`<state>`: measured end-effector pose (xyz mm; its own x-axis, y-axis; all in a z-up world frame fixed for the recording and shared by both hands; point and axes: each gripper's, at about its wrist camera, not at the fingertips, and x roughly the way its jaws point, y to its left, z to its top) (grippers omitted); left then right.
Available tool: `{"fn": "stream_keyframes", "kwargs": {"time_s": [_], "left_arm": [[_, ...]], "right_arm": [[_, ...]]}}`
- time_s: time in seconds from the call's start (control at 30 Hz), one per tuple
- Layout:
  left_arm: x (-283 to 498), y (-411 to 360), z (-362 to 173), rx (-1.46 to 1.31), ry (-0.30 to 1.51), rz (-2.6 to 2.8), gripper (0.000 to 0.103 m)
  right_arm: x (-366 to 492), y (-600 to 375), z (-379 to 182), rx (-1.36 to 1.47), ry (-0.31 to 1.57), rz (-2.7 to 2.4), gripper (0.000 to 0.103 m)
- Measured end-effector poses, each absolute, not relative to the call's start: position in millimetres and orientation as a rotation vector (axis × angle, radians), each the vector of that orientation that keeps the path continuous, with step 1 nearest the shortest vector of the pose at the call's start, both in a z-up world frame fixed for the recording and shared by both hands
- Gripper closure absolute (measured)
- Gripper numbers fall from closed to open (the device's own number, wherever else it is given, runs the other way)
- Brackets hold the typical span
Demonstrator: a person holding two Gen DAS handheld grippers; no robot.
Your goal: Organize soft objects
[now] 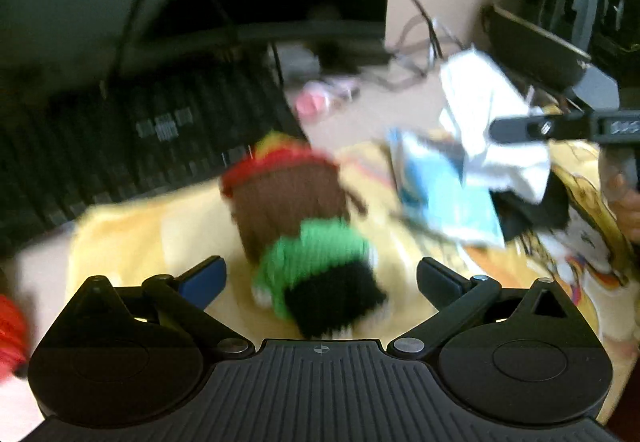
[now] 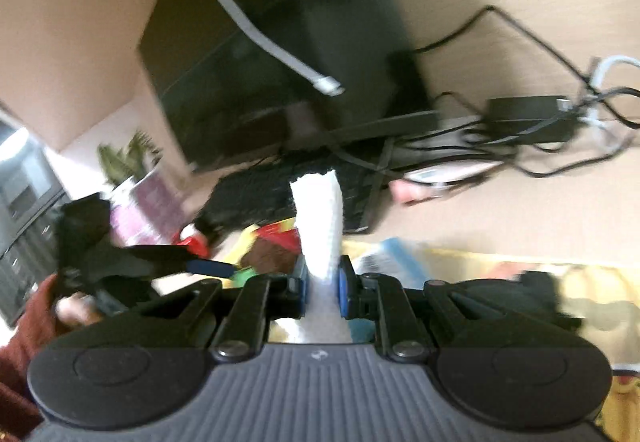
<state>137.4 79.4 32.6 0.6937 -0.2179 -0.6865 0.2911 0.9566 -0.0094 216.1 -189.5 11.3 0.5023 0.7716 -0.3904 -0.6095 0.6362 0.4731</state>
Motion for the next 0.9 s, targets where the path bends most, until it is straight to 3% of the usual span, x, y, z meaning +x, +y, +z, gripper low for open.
{"fn": "stream_keyframes", "kwargs": {"time_s": [0.13,0.23,0.27,0.33,0.37,0.5,0.6,0.77,0.9], "left_arm": [[129,55,43,0.169,0.691,-0.303,0.0],[137,37,38,0.245,0.726,-0.338,0.0],[141,33,35,0.278,0.738,-0.337,0.0],[145,30,33,0.32,0.738,-0.33,0.0],[145,32,34,0.321,0.735,-0.331,0.0],[144,61,37,0.162,0.745,-0.4,0.0],[149,78,36,0.063,0.757,-0.417,0.0],[151,88,34,-0.011,0.75,-0.441,0.0],[148,83,32,0.046,0.744,-0.433,0.0]], "right_arm": [[220,-191,4,0.24,0.622,0.795,0.087],[219,-186,3,0.196,0.633,0.772,0.076],[218,-185,3,0.182,0.63,0.757,0.066],[215,-187,8,0.16,0.619,0.724,0.061],[212,-190,14,0.158,0.599,0.701,0.053],[195,-200,51,0.166,0.47,0.637,0.011],[192,-192,72,0.25,0.432,0.701,0.002],[230,-140,57,0.506,0.761,0.91,0.0],[249,-88,30,0.432,0.94,0.903,0.0]]}}
